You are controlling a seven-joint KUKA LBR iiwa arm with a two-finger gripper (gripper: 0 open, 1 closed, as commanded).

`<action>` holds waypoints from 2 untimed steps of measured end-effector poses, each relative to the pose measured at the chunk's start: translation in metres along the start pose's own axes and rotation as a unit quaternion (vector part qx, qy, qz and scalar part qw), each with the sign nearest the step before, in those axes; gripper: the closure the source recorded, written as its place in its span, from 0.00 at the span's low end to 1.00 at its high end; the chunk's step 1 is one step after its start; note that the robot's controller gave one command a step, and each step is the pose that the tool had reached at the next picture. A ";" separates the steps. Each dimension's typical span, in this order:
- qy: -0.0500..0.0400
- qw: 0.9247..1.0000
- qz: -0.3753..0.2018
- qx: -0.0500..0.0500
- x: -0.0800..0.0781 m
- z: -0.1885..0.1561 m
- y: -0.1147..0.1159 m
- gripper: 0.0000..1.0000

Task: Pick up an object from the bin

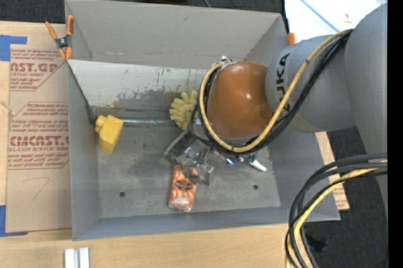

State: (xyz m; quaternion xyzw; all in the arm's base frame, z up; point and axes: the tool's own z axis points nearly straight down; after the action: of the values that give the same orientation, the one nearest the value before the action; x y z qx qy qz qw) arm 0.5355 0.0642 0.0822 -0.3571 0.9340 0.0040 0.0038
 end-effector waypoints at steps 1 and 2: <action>-0.004 0.999 0.032 0.003 0.014 -0.055 0.034 0.00; -0.003 0.999 0.032 0.003 0.015 -0.054 0.034 0.00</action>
Offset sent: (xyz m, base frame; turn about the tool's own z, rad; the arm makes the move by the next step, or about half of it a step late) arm 0.0000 0.0000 0.0000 0.0000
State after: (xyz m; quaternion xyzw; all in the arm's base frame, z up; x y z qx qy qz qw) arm 0.5017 0.0790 0.1362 -0.3269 0.9450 0.0024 0.0071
